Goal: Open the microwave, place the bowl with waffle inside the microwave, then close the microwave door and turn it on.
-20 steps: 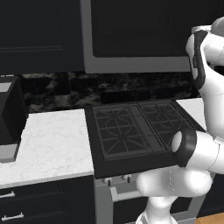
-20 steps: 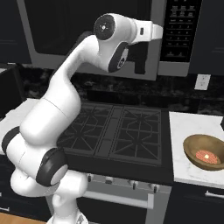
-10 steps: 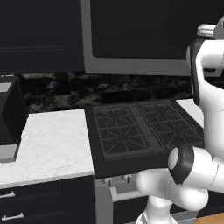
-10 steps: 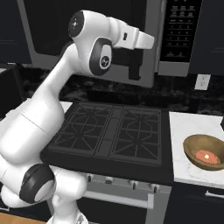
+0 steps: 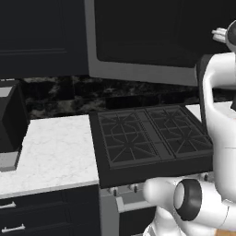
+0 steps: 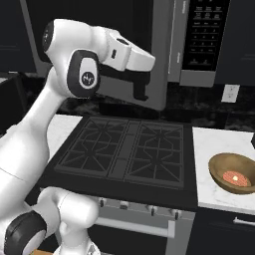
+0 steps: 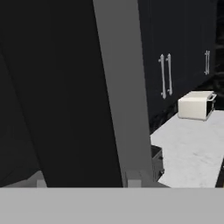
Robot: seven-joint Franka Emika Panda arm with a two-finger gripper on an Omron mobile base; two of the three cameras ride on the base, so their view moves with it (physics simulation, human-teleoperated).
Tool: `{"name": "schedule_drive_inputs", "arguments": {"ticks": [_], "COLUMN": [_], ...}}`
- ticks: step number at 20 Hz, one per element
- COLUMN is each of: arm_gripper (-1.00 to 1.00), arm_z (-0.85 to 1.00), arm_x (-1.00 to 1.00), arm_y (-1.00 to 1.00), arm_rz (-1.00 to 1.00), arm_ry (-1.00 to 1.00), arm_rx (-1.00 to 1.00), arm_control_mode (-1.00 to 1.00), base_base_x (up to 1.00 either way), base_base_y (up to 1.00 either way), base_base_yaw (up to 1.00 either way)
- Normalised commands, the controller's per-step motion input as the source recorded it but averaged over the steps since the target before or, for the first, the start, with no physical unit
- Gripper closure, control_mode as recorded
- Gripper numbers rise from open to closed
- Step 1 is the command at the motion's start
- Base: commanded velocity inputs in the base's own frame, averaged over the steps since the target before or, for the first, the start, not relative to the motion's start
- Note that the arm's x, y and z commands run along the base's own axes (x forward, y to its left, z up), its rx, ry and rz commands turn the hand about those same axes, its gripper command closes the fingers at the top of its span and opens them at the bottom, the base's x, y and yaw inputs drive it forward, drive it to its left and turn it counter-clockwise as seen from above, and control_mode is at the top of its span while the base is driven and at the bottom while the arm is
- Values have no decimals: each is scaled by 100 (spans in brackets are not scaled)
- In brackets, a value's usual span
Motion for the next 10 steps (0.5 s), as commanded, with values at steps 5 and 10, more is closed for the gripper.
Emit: {"name": "schedule_drive_inputs", "arguments": {"ticks": [5,10], "arm_gripper": [100,100], "arm_z": [0,-4], "arm_x": [-79,-74], "arm_y": [29,45], "arm_rz": [9,12], "arm_ry": [-1,0], "arm_rx": [-1,-5], "arm_control_mode": [-100,-100], "base_base_x": [0,0], "base_base_y": [0,0], "base_base_yaw": [0,0]}}
